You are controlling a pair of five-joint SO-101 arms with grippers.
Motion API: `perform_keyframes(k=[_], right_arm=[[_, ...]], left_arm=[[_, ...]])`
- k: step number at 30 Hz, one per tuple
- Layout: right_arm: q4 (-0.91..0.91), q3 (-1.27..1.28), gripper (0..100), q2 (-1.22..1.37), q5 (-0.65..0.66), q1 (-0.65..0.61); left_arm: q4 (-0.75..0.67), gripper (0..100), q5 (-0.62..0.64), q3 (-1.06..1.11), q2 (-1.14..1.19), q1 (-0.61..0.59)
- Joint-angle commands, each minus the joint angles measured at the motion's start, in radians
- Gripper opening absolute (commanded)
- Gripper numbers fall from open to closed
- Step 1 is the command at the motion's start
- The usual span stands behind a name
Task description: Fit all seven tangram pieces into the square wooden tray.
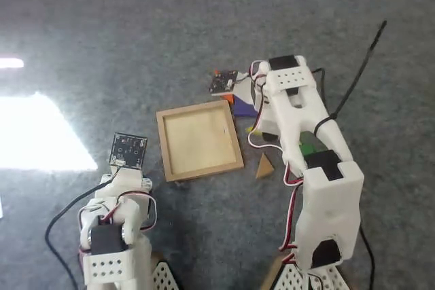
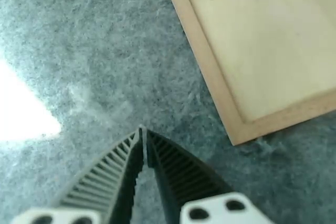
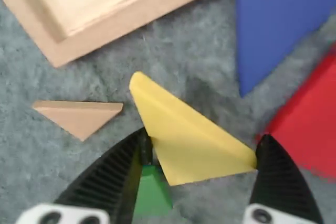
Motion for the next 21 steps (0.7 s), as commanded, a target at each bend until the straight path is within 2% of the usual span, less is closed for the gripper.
perform_keyframes(k=[1, 15, 21], right_arm=[[0.053, -0.109, 26.8, -0.005, -0.015, -0.012], [0.068, -0.31, 26.8, -0.004, -0.184, -0.234], [0.211, -0.436, 26.8, 0.004, -0.227, -0.286]], left_arm=[[0.005, 1, -0.005, -0.015, -0.02, 0.005], [0.005, 1, -0.005, -0.015, -0.02, 0.005], [0.005, 1, -0.005, -0.015, -0.02, 0.005]])
